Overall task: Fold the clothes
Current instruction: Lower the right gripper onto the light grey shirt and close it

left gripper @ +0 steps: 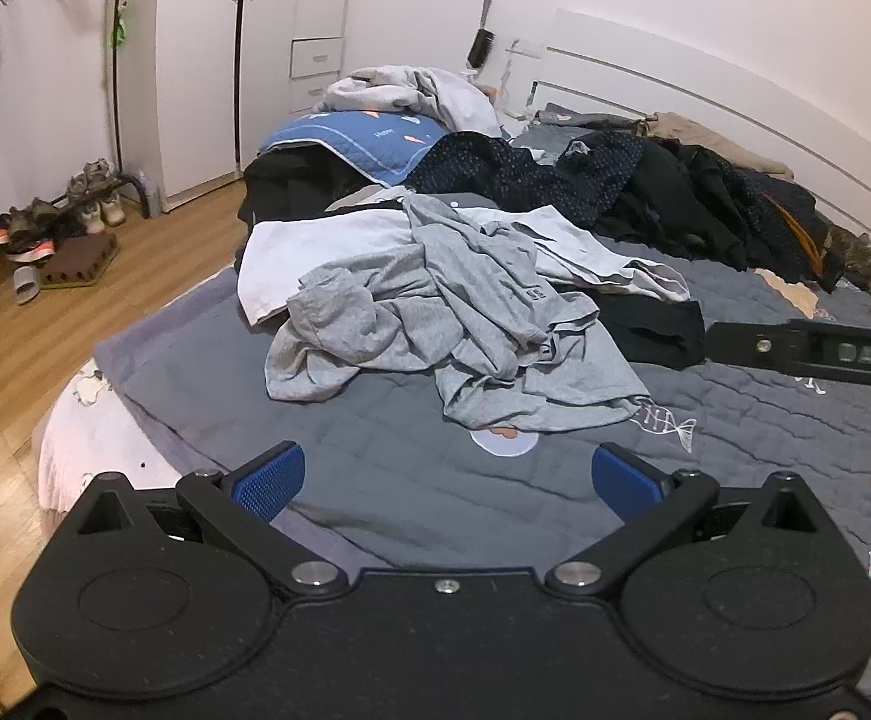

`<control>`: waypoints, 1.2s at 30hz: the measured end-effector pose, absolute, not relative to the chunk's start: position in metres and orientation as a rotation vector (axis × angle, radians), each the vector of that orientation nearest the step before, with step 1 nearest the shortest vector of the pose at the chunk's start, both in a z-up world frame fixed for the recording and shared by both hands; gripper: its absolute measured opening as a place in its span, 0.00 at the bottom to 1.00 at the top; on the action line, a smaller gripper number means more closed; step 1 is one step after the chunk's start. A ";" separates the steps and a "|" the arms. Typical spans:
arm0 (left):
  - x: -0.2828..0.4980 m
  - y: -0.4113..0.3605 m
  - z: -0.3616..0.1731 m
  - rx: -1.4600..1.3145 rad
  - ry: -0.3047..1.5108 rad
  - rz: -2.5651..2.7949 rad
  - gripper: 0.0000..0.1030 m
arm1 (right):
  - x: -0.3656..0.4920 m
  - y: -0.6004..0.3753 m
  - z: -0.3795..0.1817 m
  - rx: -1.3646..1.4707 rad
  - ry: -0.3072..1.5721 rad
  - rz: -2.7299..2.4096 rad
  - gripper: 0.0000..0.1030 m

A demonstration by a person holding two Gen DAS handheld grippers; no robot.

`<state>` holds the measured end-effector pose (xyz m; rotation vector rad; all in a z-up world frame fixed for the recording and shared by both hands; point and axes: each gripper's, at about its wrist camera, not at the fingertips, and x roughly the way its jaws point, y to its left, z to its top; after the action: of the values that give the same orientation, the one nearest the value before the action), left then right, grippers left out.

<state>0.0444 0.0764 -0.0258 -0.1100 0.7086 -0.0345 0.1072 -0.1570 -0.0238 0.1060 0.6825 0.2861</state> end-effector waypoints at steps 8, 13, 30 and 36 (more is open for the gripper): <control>0.063 0.093 -0.056 -0.034 0.670 -0.012 1.00 | 0.171 -0.129 -0.080 0.103 0.718 0.329 1.00; 0.082 0.112 -0.080 -0.053 0.716 0.015 1.00 | 0.214 -0.110 -0.114 0.077 0.758 0.316 0.97; 0.094 0.152 -0.114 -0.104 0.772 0.093 1.00 | 0.301 -0.065 -0.194 0.028 0.860 0.310 0.18; 0.092 0.157 -0.114 -0.119 0.775 0.107 1.00 | 0.287 -0.074 -0.185 0.083 0.804 0.263 0.07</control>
<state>0.0923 0.1566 -0.1139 -0.1190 0.7750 0.1069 0.2868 -0.0743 -0.1847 0.0829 0.8038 0.2632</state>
